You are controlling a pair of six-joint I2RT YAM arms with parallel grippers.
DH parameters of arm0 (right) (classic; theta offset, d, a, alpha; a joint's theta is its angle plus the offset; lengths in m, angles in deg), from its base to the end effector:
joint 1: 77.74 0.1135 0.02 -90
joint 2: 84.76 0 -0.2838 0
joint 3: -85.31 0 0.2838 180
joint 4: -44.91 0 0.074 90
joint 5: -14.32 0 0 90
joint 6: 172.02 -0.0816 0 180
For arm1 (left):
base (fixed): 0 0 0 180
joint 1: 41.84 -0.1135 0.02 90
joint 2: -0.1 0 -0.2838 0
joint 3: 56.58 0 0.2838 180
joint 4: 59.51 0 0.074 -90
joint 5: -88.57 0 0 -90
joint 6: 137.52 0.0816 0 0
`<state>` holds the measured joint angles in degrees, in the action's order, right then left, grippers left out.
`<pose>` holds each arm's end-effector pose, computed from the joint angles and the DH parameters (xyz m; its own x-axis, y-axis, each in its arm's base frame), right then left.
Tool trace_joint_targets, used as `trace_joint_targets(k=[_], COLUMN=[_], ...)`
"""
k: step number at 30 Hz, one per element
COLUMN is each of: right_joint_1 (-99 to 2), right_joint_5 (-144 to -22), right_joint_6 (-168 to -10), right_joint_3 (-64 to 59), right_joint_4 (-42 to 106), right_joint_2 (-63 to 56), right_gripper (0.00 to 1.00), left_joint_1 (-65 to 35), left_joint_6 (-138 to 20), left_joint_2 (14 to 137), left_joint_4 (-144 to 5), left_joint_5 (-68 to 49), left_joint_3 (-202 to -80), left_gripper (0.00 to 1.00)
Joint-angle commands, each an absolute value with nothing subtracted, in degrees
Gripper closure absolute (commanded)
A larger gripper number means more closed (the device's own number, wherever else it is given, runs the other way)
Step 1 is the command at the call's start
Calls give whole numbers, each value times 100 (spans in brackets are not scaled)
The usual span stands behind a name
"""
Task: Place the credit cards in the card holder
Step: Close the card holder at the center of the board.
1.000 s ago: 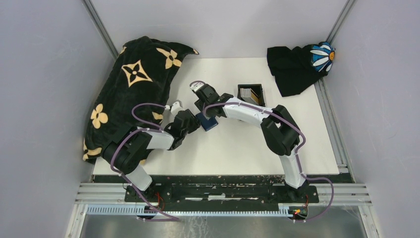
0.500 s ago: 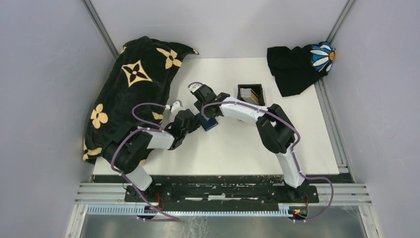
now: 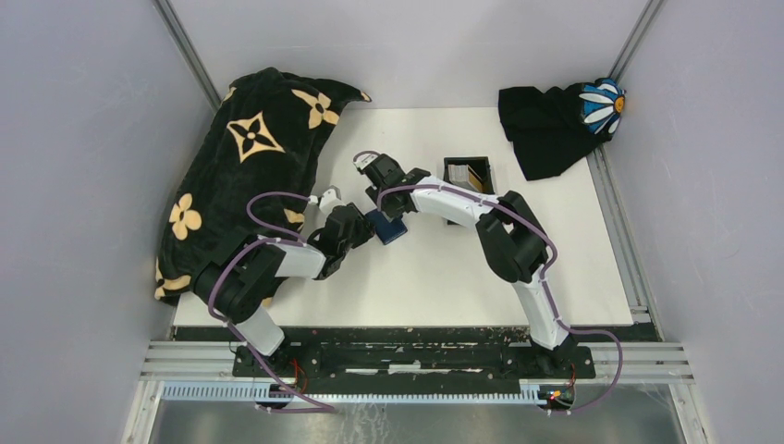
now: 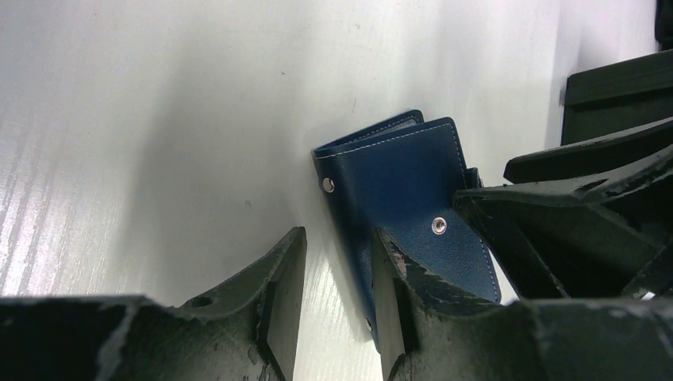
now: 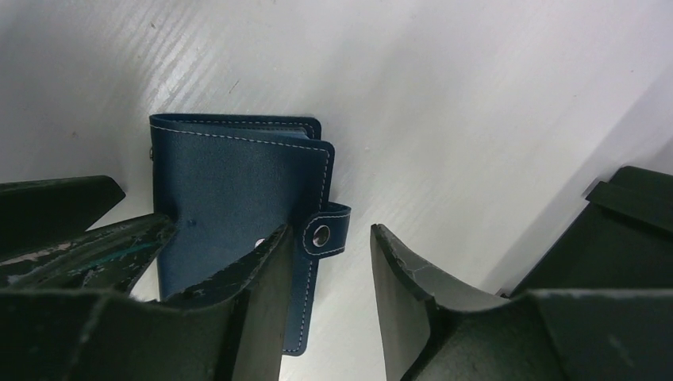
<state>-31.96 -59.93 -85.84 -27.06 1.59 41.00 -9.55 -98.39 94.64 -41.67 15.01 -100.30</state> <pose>0.3964 0.3756 0.1506 -0.6207 -0.5459 -0.5628 -0.5457 0.8162 -0.1898 0.3078 -0.1672 0.0935 -0.5322 -0.5438 -0.6489 -0.1603 0.8173 -0.5535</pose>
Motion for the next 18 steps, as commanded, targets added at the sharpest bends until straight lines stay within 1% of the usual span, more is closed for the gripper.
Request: trace_joint_targets(k=[1,5,11,18], right_joint_1=[-3255,-3302,-3386,-3387], right_joint_5=[-6171,-6299,-6559,-6610], right_joint_6=[-8692,-8707,-8713,-8685], right_joint_3=[-2929,-2978,-3020,-2929], right_joint_4=[141,91,59,183], right_joint_2=[4119,4179,4202,4050], right_gripper=[54,58,68,68], left_joint_1=[-930,-932,-931,-926], left_joint_6=[-9647,-9655,-9656,-9658], left_joint_2=[9554,9580,9614,9681], left_joint_4=[-4061,-4060,-4060,-4060], left_joint_5=[1575,1570,1558,1553], left_joint_3=[-10133,-10153,-10179,-10227], left_gripper=[56,56,56,56])
